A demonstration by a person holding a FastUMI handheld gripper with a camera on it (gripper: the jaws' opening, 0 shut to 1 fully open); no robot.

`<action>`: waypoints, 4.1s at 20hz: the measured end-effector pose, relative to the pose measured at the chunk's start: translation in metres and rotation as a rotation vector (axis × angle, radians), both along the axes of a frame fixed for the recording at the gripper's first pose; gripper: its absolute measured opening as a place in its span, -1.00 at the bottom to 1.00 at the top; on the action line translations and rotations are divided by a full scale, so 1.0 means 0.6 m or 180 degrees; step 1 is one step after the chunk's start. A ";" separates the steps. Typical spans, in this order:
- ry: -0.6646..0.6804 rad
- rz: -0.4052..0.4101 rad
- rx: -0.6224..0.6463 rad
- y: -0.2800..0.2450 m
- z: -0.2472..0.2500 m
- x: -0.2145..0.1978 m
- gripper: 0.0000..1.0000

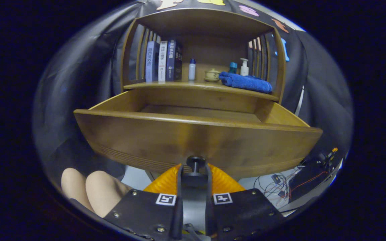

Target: Pull open the drawer, take out the items inside it, and place them on the countertop above the cabinet.

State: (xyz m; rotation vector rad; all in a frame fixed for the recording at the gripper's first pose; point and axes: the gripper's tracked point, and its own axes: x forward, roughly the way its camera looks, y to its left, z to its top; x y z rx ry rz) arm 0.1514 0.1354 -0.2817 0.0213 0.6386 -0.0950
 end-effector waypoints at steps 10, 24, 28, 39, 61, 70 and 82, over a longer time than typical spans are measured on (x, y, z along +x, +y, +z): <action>-0.0155 0.0201 0.0062 0.010 0.073 -0.040 -0.16; -0.1143 0.0475 -0.0049 0.022 0.279 0.168 -0.17; -0.0789 0.0442 0.0066 0.011 0.239 0.229 -0.16; -0.0377 0.0568 0.0092 0.030 0.175 0.281 -0.16; 0.0936 0.0501 0.0083 0.001 0.014 0.255 -0.16; 0.1361 0.0519 0.0138 0.007 -0.042 0.230 -0.14; 0.1057 0.0535 0.0256 0.013 -0.010 0.232 -0.65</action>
